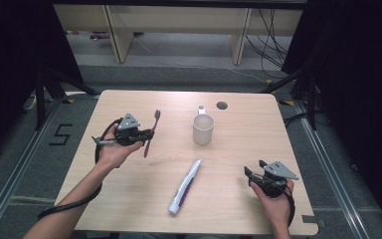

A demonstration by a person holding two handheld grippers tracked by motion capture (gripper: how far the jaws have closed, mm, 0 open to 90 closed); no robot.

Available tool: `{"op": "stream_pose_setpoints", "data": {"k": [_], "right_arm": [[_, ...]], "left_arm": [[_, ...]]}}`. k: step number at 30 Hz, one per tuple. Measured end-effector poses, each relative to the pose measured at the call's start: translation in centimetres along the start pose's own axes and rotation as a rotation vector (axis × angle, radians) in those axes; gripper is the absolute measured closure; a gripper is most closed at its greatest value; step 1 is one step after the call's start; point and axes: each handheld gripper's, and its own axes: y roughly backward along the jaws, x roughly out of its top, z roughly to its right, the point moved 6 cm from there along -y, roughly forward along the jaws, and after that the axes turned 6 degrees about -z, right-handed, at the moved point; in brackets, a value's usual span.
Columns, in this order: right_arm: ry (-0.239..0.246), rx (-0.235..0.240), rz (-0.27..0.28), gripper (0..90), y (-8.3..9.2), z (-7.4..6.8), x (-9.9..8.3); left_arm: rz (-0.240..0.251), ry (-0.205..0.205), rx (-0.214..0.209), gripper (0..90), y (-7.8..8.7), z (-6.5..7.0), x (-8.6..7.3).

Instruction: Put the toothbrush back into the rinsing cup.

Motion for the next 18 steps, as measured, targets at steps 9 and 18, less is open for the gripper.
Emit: {"op": "stream_pose_setpoints", "data": {"k": [9, 18], "right_arm": [[0.0, -0.002, 0.002, 36.1, 0.0, 0.0, 0.0], [-0.008, -0.004, 0.014, 34.8, 0.1, 0.0, 0.0]], "left_arm": [[0.165, 0.053, -0.009, 81.6, 0.2, 0.0, 0.9], [0.272, 0.061, -0.02, 81.6, 0.7, 0.7, 1.5]]}}
